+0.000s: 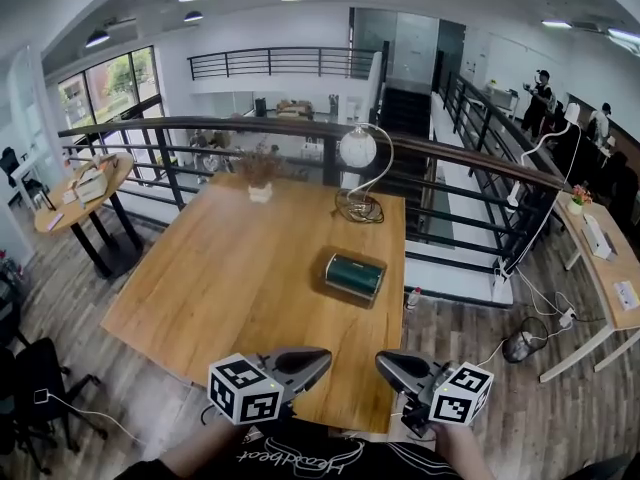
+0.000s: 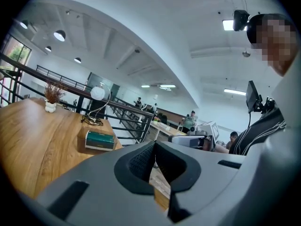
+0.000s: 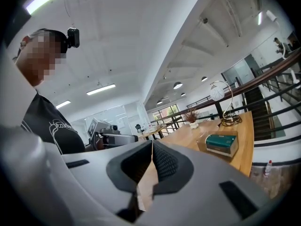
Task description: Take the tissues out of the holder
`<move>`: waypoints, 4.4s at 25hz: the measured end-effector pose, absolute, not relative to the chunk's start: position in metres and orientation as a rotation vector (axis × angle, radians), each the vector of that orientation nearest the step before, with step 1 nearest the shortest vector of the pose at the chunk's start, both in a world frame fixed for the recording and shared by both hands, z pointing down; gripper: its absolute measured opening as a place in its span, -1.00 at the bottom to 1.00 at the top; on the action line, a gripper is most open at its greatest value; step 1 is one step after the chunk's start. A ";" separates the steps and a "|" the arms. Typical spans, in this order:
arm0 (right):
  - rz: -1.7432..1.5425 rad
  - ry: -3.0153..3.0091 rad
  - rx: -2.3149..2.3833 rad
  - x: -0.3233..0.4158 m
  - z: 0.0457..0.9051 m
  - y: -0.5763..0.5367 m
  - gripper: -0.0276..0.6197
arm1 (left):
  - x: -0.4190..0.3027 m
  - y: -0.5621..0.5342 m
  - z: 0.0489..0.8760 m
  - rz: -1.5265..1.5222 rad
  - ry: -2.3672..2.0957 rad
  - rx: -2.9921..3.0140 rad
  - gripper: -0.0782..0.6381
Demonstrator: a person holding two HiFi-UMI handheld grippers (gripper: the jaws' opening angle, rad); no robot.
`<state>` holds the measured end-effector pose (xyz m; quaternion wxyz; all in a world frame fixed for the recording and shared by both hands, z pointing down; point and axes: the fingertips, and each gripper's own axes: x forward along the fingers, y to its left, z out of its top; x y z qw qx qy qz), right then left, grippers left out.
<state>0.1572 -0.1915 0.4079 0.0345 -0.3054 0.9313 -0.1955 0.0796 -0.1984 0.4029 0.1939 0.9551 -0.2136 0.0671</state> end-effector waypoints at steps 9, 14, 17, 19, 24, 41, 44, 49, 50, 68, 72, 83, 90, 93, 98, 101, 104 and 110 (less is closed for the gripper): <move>-0.598 2.858 -0.969 0.160 0.408 -0.241 -0.87 | 0.086 -0.254 0.397 0.192 -0.567 2.701 -0.74; -0.644 2.836 -0.984 0.164 0.416 -0.277 -0.87 | 0.093 -0.289 0.405 0.218 -0.538 2.677 -0.74; -0.669 2.831 -0.980 0.162 0.424 -0.297 -0.87 | 0.096 -0.312 0.415 0.230 -0.526 2.659 -0.74; -0.684 2.824 -0.993 0.163 0.430 -0.310 -0.87 | 0.098 -0.325 0.421 0.239 -0.516 2.649 -0.74; -0.728 2.806 -1.016 0.165 0.445 -0.346 -0.87 | 0.099 -0.360 0.436 0.263 -0.504 2.620 -0.74; -0.354 3.199 -1.126 0.160 0.474 -0.446 -0.86 | 0.093 -0.437 0.480 0.309 -0.473 2.544 -0.74; -0.315 3.308 -1.165 0.158 0.491 -0.464 -0.86 | 0.093 -0.443 0.486 0.304 -0.464 2.529 -0.74; -0.137 3.437 -1.304 0.168 0.512 -0.498 -0.86 | 0.097 -0.451 0.499 0.305 -0.451 2.501 -0.74; -0.123 3.458 -1.313 0.169 0.516 -0.504 -0.86 | 0.097 -0.452 0.502 0.304 -0.449 2.495 -0.74; -0.140 3.950 -1.117 0.177 0.604 -0.564 0.08 | 0.082 -0.467 0.535 0.285 -0.459 2.394 -0.74; -0.205 4.041 -1.069 0.178 0.616 -0.569 0.11 | 0.077 -0.470 0.535 0.270 -0.471 2.390 -0.74; -0.436 4.243 -0.863 0.178 0.647 -0.576 0.12 | 0.065 -0.468 0.545 0.264 -0.495 2.357 -0.74; -0.413 4.294 -0.956 0.169 0.649 -0.582 0.12 | 0.064 -0.469 0.548 0.258 -0.501 2.339 -0.74; -0.423 4.328 -1.050 0.170 0.652 -0.582 0.12 | 0.065 -0.468 0.549 0.260 -0.495 2.340 -0.74; -0.413 4.307 -1.127 0.171 0.653 -0.583 0.12 | 0.065 -0.468 0.548 0.264 -0.499 2.337 -0.74; -0.392 4.295 -1.149 0.171 0.652 -0.584 0.12 | 0.063 -0.468 0.545 0.270 -0.504 2.340 -0.74; -0.322 4.290 -1.204 0.172 0.650 -0.580 0.12 | 0.059 -0.465 0.540 0.263 -0.517 2.343 -0.74; -0.308 4.236 -1.338 0.171 0.643 -0.578 0.11 | 0.045 -0.462 0.530 0.254 -0.547 2.357 -0.74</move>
